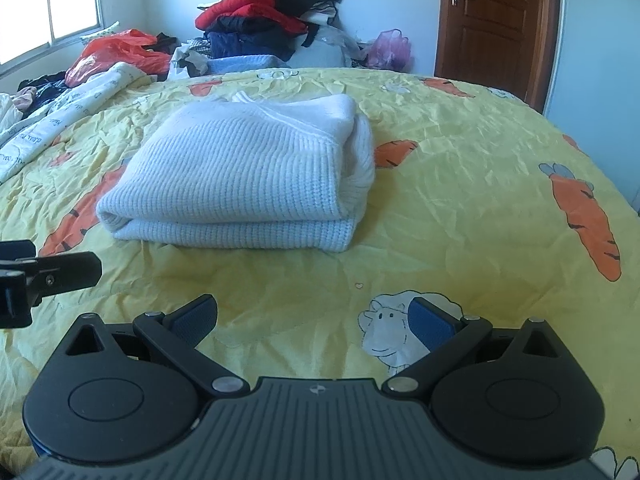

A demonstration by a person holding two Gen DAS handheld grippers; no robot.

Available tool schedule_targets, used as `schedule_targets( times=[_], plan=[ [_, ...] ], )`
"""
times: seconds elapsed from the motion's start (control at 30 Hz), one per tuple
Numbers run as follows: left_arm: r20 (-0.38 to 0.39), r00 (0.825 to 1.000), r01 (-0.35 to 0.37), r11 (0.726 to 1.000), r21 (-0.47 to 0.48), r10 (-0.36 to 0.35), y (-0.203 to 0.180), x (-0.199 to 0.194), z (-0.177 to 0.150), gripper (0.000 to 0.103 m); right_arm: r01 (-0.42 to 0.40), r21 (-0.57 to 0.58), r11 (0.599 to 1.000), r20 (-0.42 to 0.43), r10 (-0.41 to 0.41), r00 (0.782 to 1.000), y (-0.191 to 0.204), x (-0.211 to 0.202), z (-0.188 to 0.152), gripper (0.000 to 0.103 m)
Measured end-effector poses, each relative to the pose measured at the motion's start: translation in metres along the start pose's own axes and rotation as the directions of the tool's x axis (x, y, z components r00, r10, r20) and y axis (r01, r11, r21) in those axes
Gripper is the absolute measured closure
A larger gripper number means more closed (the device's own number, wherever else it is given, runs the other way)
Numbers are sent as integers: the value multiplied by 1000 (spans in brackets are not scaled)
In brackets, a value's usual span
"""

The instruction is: Fold small clothes

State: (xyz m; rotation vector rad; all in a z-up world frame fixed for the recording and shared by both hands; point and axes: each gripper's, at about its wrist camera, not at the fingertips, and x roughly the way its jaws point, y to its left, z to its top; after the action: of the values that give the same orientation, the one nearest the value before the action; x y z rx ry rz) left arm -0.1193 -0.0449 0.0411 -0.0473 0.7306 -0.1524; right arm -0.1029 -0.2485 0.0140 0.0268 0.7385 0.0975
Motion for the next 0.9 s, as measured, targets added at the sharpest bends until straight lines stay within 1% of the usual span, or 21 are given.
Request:
schedule_targets(
  times=[0.13,0.23,0.3,0.43,0.53,0.77,0.9],
  plan=[
    [4,1000,-5,1000,0,5,1,1,0,0,0,1,1000,1,0,1000,-1,0,0,0],
    [42,999,-24,999,47,22,-3,-3,-2,0,2,-5,1000,0,-2,1000,0,0,0,0],
    [52,998,-27,998,57,24,-5,-4,-3,0,5,-10,1000,0,-5,1000,1,1,0,0],
    [35,999,-40,999,31,39,2,0,-3,0,4,-14,1000,-4,-4,1000,2,2,0,0],
    [19,999,-34,999,7,34,8,2,-4,0,0,-5,1000,-6,0,1000,0,2,0,0],
    [26,999,-26,999,36,25,6,0,-6,0,-14,21,1000,-22,15,1000,-2,6,0,0],
    [4,999,-33,999,34,32,10,5,-3,0,-16,23,1000,-25,17,1000,-2,6,-1,0]
  ],
)
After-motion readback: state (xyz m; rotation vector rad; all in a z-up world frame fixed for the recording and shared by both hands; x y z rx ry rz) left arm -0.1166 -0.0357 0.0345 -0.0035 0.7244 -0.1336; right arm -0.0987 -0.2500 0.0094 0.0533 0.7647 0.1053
